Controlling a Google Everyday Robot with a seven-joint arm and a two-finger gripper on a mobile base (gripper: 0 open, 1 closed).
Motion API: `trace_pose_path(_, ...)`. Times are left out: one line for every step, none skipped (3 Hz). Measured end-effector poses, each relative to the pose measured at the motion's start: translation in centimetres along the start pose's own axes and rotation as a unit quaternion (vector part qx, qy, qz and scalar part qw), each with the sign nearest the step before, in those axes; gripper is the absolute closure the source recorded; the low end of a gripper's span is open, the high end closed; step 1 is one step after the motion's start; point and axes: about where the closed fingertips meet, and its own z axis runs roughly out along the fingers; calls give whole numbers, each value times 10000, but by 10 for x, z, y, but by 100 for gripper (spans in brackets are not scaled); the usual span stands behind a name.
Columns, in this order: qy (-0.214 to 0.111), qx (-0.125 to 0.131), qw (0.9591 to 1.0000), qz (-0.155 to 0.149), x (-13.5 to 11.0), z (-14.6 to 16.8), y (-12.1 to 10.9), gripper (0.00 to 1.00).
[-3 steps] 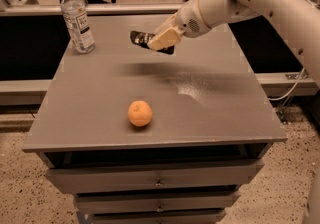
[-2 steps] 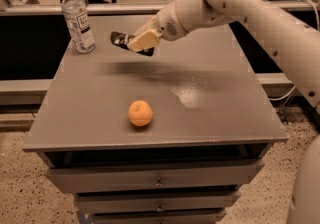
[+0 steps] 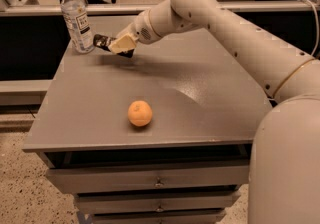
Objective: Move rxbar chocolate near blue plastic bottle
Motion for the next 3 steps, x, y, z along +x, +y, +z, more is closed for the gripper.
trace_pose_path(79, 79, 9999, 71, 4, 20, -14, 82)
trace_pose_path(160, 131, 9997, 132, 10, 29, -20, 59)
trace_pose_path(201, 162, 9995, 198, 15, 31, -23, 27)
